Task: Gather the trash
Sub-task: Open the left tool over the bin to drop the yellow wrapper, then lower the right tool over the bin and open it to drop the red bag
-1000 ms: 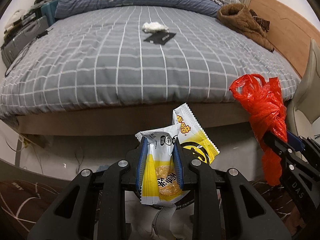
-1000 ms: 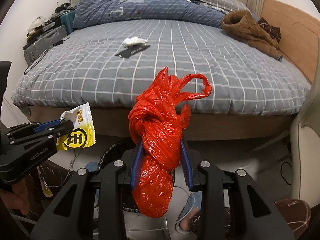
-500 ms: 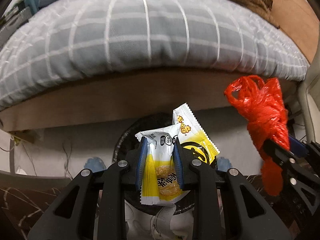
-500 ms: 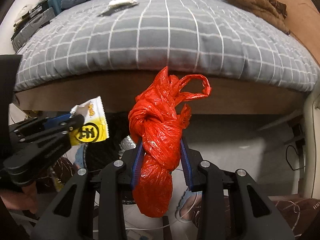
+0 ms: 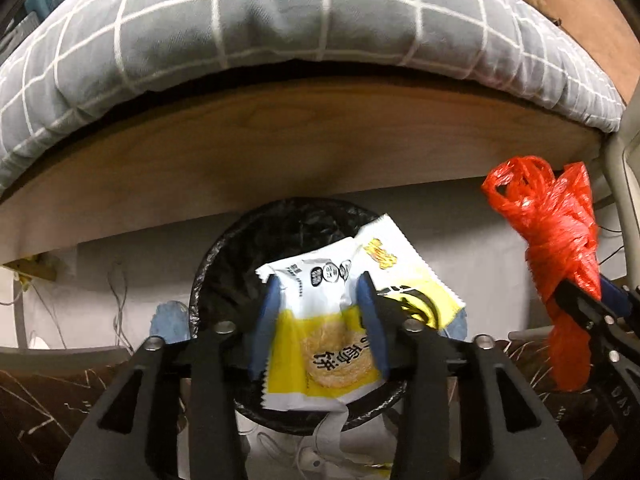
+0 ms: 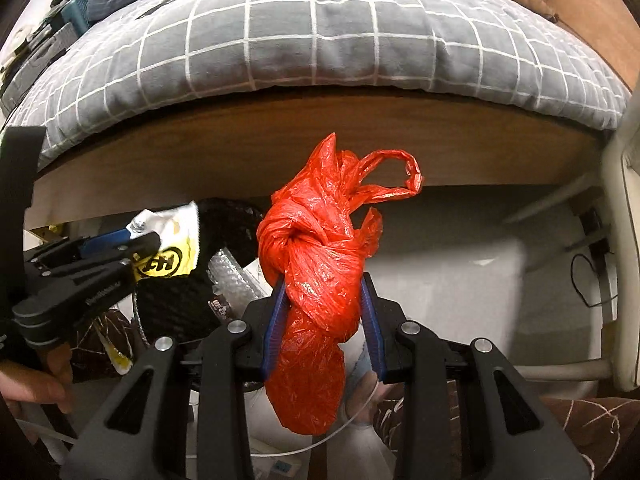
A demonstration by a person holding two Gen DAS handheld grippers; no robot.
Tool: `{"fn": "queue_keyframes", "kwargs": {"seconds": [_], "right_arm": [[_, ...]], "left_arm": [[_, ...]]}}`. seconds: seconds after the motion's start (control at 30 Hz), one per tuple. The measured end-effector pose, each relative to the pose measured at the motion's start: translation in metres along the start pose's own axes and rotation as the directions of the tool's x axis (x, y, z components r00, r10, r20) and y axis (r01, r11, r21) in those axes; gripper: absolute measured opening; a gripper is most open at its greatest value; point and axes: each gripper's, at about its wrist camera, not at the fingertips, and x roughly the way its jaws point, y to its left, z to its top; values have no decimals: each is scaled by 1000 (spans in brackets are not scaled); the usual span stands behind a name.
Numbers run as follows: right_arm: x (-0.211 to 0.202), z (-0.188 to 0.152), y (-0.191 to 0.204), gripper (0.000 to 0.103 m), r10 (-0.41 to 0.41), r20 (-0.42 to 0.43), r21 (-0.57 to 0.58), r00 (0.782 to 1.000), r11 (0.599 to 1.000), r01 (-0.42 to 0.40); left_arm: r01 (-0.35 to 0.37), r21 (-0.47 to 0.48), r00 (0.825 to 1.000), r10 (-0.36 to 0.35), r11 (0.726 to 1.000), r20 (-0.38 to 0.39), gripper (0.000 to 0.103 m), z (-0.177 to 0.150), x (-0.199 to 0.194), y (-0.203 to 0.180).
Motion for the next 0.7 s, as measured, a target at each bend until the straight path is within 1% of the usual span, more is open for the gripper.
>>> {"fn": "queue_keyframes", "kwargs": {"seconds": [0.07, 0.23, 0.27, 0.3, 0.33, 0.4, 0.43, 0.53, 0.6, 0.7], "right_arm": [[1, 1, 5, 34, 8, 5, -14, 1000, 1000, -8], [5, 1, 18, 34, 22, 4, -43, 1000, 999, -21], [6, 2, 22, 34, 22, 2, -49, 1000, 999, -22], [9, 1, 32, 34, 22, 1, -51, 1000, 998, -22], [8, 1, 35, 34, 26, 1, -55, 1000, 998, -26], [9, 3, 44, 34, 31, 1, -68, 1000, 997, -31], [10, 4, 50, 34, 35, 1, -74, 999, 997, -35], [11, 8, 67, 34, 46, 7, -96, 999, 994, -45], [12, 11, 78, 34, 51, 10, -110, 999, 993, -49], [13, 16, 90, 34, 59, 14, -119, 998, 991, -57]], "left_arm": [[-11, -7, 1000, 11, 1000, -2, 50, -3, 5, 7], [-34, -6, 999, 34, 999, 0, 65, -6, 8, 16], [-34, -8, 999, 34, 999, 1, 66, -6, 7, 18], [-38, -11, 999, 38, 999, 4, 69, -7, 6, 21], [-40, -16, 999, 40, 999, 7, 74, -8, 5, 25], [-44, -28, 999, 45, 999, 18, 79, -9, 0, 34], [-47, -32, 999, 48, 998, 25, 85, -8, -3, 37], [-63, -44, 997, 65, 997, 51, 95, -8, -14, 49], [-74, -48, 995, 77, 996, 65, 97, -8, -21, 57], [-88, -42, 993, 91, 995, 76, 97, -9, -31, 65]]}}
